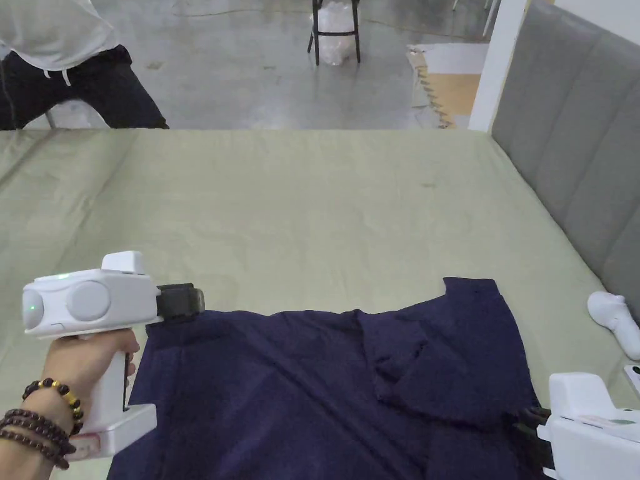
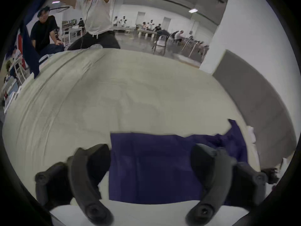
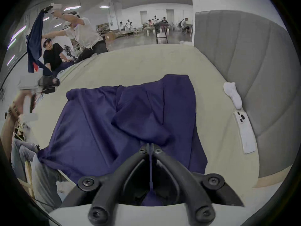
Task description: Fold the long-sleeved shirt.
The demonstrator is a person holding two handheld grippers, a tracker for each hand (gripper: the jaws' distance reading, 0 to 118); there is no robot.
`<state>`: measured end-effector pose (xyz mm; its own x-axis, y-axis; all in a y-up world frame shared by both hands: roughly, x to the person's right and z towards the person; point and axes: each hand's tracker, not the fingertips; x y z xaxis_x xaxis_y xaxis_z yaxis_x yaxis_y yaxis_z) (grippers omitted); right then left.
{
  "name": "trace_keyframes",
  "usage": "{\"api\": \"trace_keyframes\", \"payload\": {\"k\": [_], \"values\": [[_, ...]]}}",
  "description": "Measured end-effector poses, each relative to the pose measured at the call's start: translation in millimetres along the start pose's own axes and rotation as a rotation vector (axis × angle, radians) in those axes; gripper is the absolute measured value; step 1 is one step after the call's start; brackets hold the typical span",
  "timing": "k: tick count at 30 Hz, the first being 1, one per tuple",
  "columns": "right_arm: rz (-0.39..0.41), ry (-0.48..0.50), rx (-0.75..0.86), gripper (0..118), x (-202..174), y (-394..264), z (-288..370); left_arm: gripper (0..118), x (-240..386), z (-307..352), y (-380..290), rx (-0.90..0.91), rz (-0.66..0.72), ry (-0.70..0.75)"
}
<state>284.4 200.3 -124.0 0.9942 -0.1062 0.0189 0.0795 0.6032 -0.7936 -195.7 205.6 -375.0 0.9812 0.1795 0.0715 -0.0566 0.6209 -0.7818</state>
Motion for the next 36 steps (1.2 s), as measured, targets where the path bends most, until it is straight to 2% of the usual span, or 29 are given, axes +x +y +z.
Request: {"api": "trace_keyframes", "payload": {"k": [1,4,5,6,8,9,10,11,12,14,16,18,19,20,21,22,23,26,28,29,31,32,33,34,35,36], "values": [[-0.008,0.005,-0.009,1,4,1,-3,84,-2,-16,4,-0.021,-0.017,0.025],[-0.021,-0.009,-0.041,1,10,5,-16,85,-6,-68,7,-0.158,-0.016,0.039],[-0.022,-0.019,-0.048,1,15,8,-18,83,-7,-82,4,-0.199,-0.007,0.043],[-0.022,-0.032,-0.051,1,18,13,-22,76,-7,-92,0,-0.231,-0.014,0.043],[-0.018,-0.046,-0.051,1,23,24,-26,42,-1,-98,-12,-0.272,-0.066,0.089],[-0.018,-0.051,-0.053,1,29,31,-27,15,6,-91,-14,-0.203,-0.155,0.171],[-0.014,-0.055,-0.052,1,31,39,-29,7,9,-87,-12,-0.21,-0.174,0.142],[-0.003,-0.056,-0.048,1,33,49,-32,7,9,-79,-11,-0.229,-0.094,0.029],[0.013,-0.058,-0.043,1,34,64,-36,7,11,-73,-11,-0.198,-0.072,0.028],[0.036,-0.061,-0.027,2,36,92,-43,7,15,-62,-11,-0.146,-0.144,0.056],[0.049,-0.068,-0.019,3,38,128,-56,7,9,-53,-7,-0.127,-0.139,0.029],[0.055,-0.087,-0.024,14,41,169,-77,7,6,-44,-4,-0.106,-0.115,0.009],[0.055,-0.102,-0.037,25,42,187,-92,7,3,-43,-2,-0.109,-0.113,0.003],[0.044,-0.112,-0.054,47,44,201,-107,7,3,-42,-2,-0.11,-0.114,0.0],[0.032,-0.12,-0.086,65,47,215,-125,7,3,-42,-2,-0.109,-0.117,-0.001],[0.016,-0.105,-0.117,76,50,225,-144,7,2,-43,-2,-0.109,-0.119,-0.001],[0.002,-0.087,-0.154,82,52,232,-159,7,4,-42,-3,-0.107,-0.119,-0.001],[-0.054,-0.059,-0.26,81,48,238,-201,7,2,-46,-4,-0.102,-0.104,-0.001],[-0.062,-0.072,-0.302,81,45,235,-226,7,3,-49,-5,-0.099,-0.102,-0.001],[-0.057,-0.083,-0.32,77,44,233,-235,7,3,-50,-6,-0.099,-0.101,0.001],[-0.014,-0.112,-0.401,47,40,223,-250,7,3,-52,-7,-0.097,-0.109,0.007],[0.018,-0.131,-0.438,39,38,216,-255,7,4,-53,-8,-0.098,-0.134,0.009],[0.039,-0.109,-0.385,30,39,216,-258,7,5,-54,-10,-0.101,-0.155,0.009],[0.002,-0.108,-0.384,12,39,221,-253,7,6,-55,-11,-0.103,-0.165,0.013],[-0.057,-0.044,-0.377,11,40,222,-252,7,7,-55,-12,-0.101,-0.174,0.019],[-0.018,-0.05,-0.363,11,38,219,-252,7,8,-56,-12,-0.099,-0.176,0.02]]}}
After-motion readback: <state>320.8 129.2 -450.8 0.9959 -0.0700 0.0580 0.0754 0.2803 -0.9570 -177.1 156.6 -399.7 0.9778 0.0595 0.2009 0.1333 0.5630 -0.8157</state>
